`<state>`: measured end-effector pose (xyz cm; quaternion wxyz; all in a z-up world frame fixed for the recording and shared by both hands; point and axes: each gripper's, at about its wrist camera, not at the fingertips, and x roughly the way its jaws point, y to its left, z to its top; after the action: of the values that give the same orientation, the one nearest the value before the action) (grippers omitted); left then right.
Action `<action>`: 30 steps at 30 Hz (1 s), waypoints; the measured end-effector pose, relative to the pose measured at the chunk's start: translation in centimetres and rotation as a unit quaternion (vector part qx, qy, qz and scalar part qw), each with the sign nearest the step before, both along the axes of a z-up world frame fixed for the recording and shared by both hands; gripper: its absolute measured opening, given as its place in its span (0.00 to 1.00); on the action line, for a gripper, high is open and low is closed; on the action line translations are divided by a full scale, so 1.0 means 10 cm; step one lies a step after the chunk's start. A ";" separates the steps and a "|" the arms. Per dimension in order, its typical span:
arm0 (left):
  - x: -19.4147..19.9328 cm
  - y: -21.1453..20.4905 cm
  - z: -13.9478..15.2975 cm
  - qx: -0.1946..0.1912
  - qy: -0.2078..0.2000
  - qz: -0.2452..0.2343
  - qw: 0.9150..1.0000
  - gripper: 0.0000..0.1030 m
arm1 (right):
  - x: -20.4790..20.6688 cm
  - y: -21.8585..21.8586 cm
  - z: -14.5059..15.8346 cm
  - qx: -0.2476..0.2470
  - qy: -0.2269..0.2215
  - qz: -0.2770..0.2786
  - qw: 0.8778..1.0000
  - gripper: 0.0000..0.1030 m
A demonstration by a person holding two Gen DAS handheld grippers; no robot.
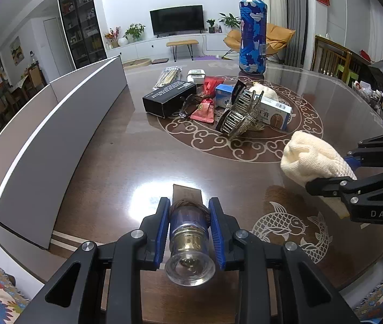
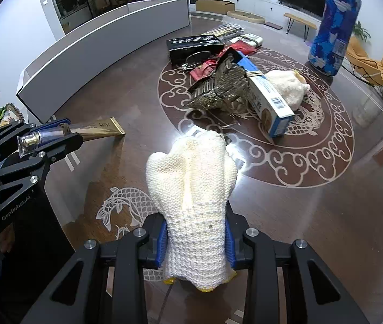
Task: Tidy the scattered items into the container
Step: 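Carry tube and glove into the cardboard box and open both tools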
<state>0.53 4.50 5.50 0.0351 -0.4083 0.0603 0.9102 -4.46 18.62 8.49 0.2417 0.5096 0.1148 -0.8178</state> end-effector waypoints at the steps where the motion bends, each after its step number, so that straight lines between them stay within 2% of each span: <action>1: 0.00 -0.01 0.00 0.002 0.000 0.000 1.000 0.28 | -0.01 -0.02 0.00 0.000 -0.001 0.001 1.000 0.33; 4: -0.03 -0.09 0.05 0.018 -0.002 0.001 1.000 0.28 | -0.03 -0.10 0.02 0.000 -0.003 0.008 1.000 0.33; 8: -0.10 -0.44 0.24 0.067 -0.004 0.018 0.998 0.28 | -0.14 -0.32 0.10 0.005 0.003 0.027 1.000 0.33; 12: -0.21 -1.07 0.55 0.109 0.008 0.056 0.992 0.27 | -0.31 -0.75 0.27 -0.005 0.014 0.056 0.998 0.33; 15: -0.32 -1.66 0.73 0.113 0.019 0.101 0.988 0.27 | -0.42 -1.22 0.46 -0.012 0.034 0.087 0.996 0.33; 17: -0.43 -2.09 0.79 0.123 0.020 0.135 0.983 0.28 | -0.52 -1.59 0.64 -0.022 0.054 0.109 0.992 0.33; 19: -0.54 -2.46 0.77 0.189 0.008 0.142 0.972 0.29 | -0.62 -2.01 0.83 -0.039 0.075 0.130 0.988 0.33; 20: -0.61 -2.61 0.77 0.208 0.002 0.153 0.966 0.29 | -0.68 -2.21 0.91 -0.048 0.084 0.138 0.986 0.33; 23: -0.70 -2.85 0.88 0.199 0.016 0.179 0.963 0.27 | -0.86 -2.86 1.12 -0.076 0.100 0.157 0.980 0.33; 26: -0.74 -3.04 0.95 0.207 0.026 0.183 0.961 0.27 | -1.06 -3.34 1.19 -0.090 0.107 0.164 0.976 0.33; 30: -0.85 -3.23 0.83 0.184 0.013 0.202 0.962 0.27 | -1.30 -3.82 1.03 -0.065 0.103 0.171 0.978 0.33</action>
<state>-7.99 -27.84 13.85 -0.0761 -0.3870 -0.1915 0.8988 -17.44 -19.55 18.82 0.3977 0.3785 0.1709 -0.8181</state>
